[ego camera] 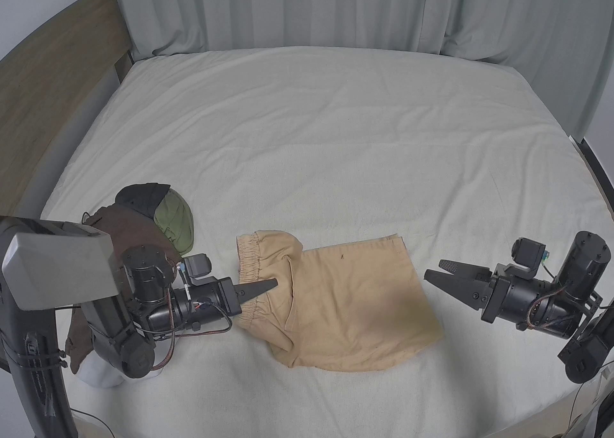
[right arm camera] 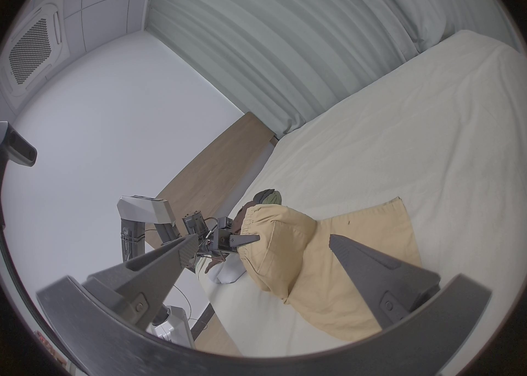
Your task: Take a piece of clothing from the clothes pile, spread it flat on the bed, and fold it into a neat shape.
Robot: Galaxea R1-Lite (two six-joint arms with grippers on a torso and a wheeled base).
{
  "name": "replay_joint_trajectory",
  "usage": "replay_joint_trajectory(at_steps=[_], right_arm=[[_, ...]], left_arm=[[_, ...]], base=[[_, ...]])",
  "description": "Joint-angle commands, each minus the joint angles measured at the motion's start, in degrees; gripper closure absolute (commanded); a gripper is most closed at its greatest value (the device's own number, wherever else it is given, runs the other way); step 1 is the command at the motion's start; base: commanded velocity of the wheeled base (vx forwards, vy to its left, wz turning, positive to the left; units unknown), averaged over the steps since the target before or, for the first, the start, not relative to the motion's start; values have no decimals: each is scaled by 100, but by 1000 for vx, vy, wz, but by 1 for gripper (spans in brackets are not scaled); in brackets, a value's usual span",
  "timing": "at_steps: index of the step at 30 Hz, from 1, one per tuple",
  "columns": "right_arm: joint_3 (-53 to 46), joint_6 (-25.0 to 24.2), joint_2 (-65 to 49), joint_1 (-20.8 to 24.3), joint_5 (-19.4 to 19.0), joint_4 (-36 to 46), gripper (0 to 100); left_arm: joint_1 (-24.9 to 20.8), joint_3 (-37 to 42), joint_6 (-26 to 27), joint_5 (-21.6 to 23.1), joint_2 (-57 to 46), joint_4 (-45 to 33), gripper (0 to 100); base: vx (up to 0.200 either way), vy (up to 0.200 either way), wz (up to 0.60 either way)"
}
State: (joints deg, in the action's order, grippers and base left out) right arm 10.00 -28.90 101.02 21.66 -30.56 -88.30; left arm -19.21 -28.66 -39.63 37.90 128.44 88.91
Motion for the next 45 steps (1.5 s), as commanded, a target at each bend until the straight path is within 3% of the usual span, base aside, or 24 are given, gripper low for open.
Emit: replay_joint_trajectory(at_steps=[1,19,25,45], right_arm=[[2,-1,5,-4,-2,-3,0],[46,-1,31,-57,-11,-3,0],[64,-1,23,-118,-20,-3,0],[108,-10,23,-171,-29,-3,0]], left_arm=[[-74,-87,-18,-81,41,4,100],[-381,-588,-71,-239,357,4,100],[-636,-878,-141,-529,691,4,100],[-1340,-1581,-1073,-828,1122,4,100]], base=[[0,0,0],[0,0,0],[0,0,0],[0,0,0]])
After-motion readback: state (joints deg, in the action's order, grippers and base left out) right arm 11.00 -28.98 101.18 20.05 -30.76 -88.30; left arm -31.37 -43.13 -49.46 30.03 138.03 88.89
